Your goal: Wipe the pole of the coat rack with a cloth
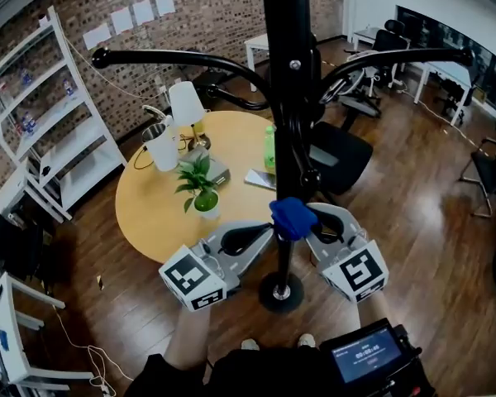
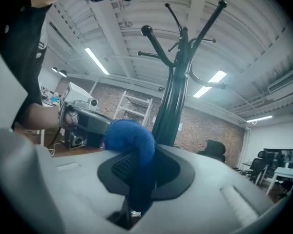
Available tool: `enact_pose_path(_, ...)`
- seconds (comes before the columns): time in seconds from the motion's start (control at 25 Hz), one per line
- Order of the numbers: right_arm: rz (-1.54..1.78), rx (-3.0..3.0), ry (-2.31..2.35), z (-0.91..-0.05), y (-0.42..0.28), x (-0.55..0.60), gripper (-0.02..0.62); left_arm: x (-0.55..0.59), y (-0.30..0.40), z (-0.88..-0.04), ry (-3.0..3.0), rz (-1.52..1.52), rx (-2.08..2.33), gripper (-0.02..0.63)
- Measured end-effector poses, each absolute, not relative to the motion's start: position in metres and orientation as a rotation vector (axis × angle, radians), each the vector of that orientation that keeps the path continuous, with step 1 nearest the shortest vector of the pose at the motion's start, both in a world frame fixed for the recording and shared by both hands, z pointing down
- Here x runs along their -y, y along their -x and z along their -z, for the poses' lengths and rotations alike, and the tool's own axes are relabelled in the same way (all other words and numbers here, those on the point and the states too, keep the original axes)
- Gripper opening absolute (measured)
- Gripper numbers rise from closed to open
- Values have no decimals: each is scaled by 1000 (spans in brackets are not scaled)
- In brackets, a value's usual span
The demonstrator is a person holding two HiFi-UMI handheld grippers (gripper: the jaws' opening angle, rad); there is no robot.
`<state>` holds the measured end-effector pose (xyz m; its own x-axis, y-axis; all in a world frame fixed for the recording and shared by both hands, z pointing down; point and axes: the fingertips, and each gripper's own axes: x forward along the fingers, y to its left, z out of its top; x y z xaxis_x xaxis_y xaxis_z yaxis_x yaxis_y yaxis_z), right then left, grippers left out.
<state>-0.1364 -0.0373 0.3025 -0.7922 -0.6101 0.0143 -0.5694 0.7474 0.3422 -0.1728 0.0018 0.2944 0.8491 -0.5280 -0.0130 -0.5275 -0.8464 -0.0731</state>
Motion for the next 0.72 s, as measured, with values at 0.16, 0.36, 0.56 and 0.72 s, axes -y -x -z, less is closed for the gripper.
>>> enact_pose_path(0.16, 504, 2681, -1123, -304, 141, 46, 44, -2, 186, -288, 2983, -14, -717, 0)
enact_pose_path(0.36, 477, 2580, -1217, -303, 140, 56, 46, -4, 192, -287, 3017, -4, -638, 0)
enact_pose_path(0.56, 628, 2629, -1278, -250, 145, 57, 48, -7, 202, -268, 2960, -23, -664, 0)
enact_pose_path(0.72, 704, 2714, -1347, -191, 138, 54, 49, -7, 201, -247, 2894, -30, -667, 0)
